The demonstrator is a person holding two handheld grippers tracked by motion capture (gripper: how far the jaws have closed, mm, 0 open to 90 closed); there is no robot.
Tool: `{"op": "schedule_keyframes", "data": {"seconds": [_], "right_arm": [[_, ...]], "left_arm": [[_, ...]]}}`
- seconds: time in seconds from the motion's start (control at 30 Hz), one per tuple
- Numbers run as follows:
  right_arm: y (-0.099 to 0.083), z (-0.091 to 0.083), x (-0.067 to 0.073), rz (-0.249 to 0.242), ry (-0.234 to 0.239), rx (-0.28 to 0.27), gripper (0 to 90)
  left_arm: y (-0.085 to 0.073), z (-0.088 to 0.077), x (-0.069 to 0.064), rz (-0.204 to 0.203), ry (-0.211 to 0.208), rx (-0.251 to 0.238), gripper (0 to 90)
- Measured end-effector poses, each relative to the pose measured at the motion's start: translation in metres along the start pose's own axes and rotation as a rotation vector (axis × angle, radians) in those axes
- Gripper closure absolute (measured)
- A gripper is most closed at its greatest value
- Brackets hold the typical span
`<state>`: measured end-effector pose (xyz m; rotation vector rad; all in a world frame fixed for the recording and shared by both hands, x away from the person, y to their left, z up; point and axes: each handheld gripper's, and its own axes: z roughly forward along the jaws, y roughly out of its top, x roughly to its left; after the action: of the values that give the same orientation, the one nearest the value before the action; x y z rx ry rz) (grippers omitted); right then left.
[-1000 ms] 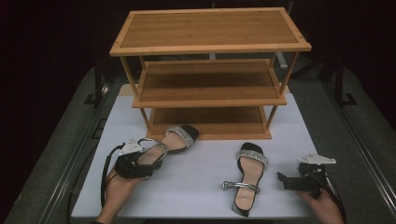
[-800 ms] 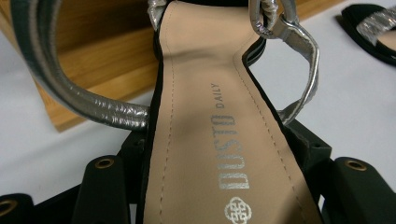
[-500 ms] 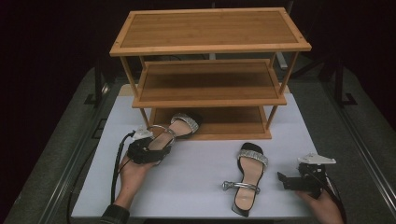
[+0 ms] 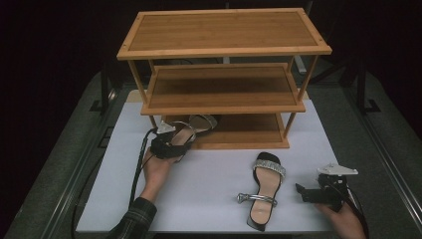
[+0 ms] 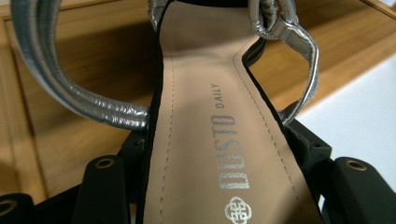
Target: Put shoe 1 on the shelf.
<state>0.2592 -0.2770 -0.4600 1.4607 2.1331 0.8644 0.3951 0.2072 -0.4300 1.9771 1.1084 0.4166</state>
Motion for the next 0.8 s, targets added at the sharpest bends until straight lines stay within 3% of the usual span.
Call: {"op": "schedule_keyframes", "data": {"seconds": [0.27,0.33,0.37,0.4,0.57,0.67,0.8], "right_arm": [[0.0,0.0,0.0,0.0,0.001,0.002,0.0],[0.0,0.0,0.0,0.002,0.001,0.003,0.0],[0.0,0.0,0.0,0.003,0.001,0.004,0.0],[0.0,0.0,0.0,0.002,0.001,0.003,0.0],[0.0,0.0,0.0,0.003,0.001,0.004,0.0],[0.0,0.0,0.0,0.003,0.001,0.004,0.0],[0.0,0.0,0.0,0.002,0.001,0.003,0.0]], "left_arm": [[0.011,0.024,0.006,-0.026,0.014,-0.006,38.8],[0.013,0.028,0.007,-0.064,0.008,-0.014,38.8],[0.014,0.03,0.008,-0.063,0.011,-0.008,38.8],[0.016,0.032,0.011,-0.026,0.017,0.002,38.8],[0.022,0.043,0.011,-0.053,0.036,-0.014,38.7],[0.027,0.048,0.013,-0.036,0.037,0.012,38.7],[0.03,0.053,0.011,-0.031,0.068,-0.012,38.7]]}}
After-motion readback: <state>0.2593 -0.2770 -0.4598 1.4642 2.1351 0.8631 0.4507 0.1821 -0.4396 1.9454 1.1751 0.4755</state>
